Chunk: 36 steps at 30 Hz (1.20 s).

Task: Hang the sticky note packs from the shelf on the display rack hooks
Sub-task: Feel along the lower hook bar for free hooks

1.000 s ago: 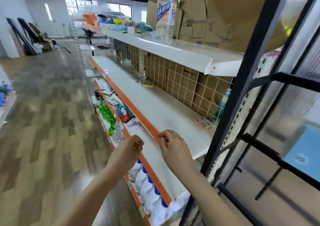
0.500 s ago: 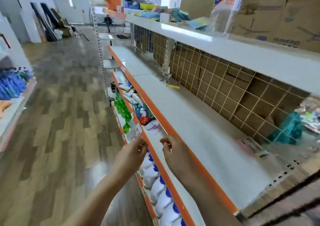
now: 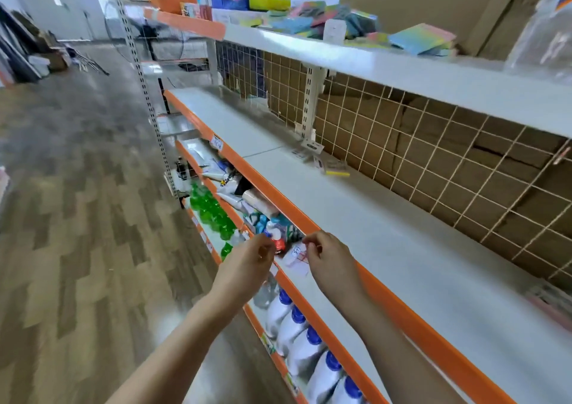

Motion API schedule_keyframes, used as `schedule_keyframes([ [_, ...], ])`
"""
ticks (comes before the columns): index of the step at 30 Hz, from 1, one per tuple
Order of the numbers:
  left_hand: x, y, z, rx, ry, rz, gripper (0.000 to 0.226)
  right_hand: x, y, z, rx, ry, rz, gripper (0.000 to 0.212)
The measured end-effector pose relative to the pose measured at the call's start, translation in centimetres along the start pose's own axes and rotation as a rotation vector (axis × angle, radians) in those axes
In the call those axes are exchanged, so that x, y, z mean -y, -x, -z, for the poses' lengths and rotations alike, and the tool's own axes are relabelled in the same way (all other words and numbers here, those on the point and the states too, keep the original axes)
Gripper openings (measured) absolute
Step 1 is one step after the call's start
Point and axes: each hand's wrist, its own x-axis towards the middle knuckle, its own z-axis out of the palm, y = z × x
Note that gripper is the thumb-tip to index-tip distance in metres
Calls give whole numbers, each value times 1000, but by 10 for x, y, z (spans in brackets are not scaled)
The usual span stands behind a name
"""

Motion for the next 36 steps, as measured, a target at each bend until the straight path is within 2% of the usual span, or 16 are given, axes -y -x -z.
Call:
schedule_keyframes([
  [10, 42, -82, -7, 107, 37, -27, 15, -6, -82, -40, -21, 56, -73, 21],
  [20, 46, -230, -9, 74, 42, -113, 13, -34, -213, -64, -120, 80, -137, 24],
  [26, 38, -300, -17, 47, 44, -161, 18, -57, -280, -66, -136, 220, -143, 28],
  [36, 35, -364, -52, 166, 32, -240, 26, -92, -334, -72, -104, 558, -413, 54],
])
